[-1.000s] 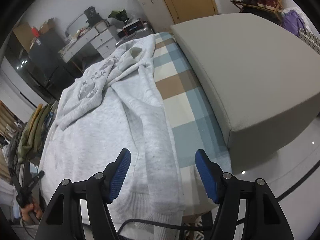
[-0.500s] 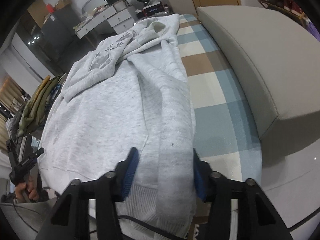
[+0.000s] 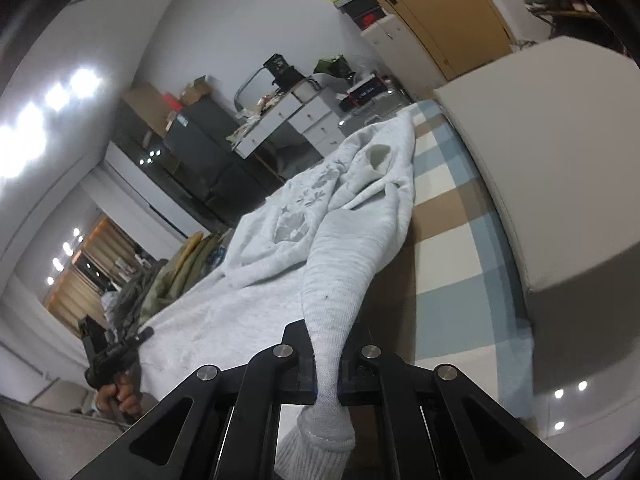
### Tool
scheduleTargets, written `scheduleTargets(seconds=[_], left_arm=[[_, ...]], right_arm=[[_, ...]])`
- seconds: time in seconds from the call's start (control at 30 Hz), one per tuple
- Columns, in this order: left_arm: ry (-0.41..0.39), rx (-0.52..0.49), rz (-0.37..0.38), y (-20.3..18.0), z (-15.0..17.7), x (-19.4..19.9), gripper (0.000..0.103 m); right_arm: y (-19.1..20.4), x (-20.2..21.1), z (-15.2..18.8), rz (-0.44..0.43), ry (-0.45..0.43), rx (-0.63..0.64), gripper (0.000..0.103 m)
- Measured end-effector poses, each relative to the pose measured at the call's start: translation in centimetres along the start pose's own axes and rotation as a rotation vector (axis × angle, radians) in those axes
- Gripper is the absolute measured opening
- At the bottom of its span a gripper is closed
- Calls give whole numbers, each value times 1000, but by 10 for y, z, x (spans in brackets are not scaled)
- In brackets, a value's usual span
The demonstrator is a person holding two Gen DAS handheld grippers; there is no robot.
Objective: Fold large clothes
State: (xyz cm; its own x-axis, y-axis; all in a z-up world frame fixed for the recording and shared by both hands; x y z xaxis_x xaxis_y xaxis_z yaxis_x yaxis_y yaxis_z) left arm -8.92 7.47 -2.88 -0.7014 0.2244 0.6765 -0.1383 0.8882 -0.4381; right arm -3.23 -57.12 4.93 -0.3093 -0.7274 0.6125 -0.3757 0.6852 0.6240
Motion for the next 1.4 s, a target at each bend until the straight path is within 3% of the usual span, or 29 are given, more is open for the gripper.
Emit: scheduleTargets(seconds=[0.1, 0.2, 0.23, 0.3, 0.47, 0.57, 0.73, 0.83, 0.97, 1.03, 1.1, 1.17, 1.4], left_arm=[[16, 10, -4, 8, 1, -5, 3], [47, 37, -22, 16, 2, -18, 3], [53, 43, -22, 17, 3, -20, 3], [62, 46, -25, 17, 6, -23, 3], [89, 45, -13, 23, 6, -28, 4], [120, 33, -13, 26, 6, -35, 4], [172, 10, 3, 30, 4, -45, 4], [182, -5, 18, 30, 3, -48, 4], [181, 6, 29, 30, 6, -48, 4], [191, 23, 18, 33, 9, -48, 13], [204, 48, 4, 37, 13, -47, 38], [217, 75, 2, 41, 18, -45, 48], [317, 53, -93, 43, 40, -53, 52]], right_arm=[[-2, -7, -1, 103, 63, 29, 6], [-9, -22, 5, 309, 188, 56, 32], [-13, -23, 7, 384, 221, 60, 45], [-14, -19, 16, 468, 260, 98, 47], [-1, 6, 44, 558, 268, 211, 54], [-1, 28, 60, 614, 249, 207, 54], [-17, 92, 76, 685, 61, 65, 56], [-15, 94, 73, 601, 5, 56, 58], [-2, 37, 61, 400, 81, 142, 58], [2, 5, 57, 298, 109, 152, 58], [-2, -18, 53, 225, 135, 146, 58], [-7, -32, 49, 186, 149, 131, 58], [-15, -48, 42, 106, 153, 100, 60]])
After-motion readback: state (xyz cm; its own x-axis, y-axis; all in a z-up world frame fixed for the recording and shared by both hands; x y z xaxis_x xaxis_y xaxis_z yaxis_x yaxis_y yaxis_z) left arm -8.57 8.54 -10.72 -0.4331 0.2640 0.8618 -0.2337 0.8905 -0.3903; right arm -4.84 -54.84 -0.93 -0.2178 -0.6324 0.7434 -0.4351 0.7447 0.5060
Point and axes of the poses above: each gripper's, at about its wrist camera, not at the fingertips, and x roughly against the way its jaws point, y to its left, z to its underside, the point moved 2 cm from there along -x, roughly the way its jaws point, and after that the axes turned 12 degrees about y, right-handed, at the moved point
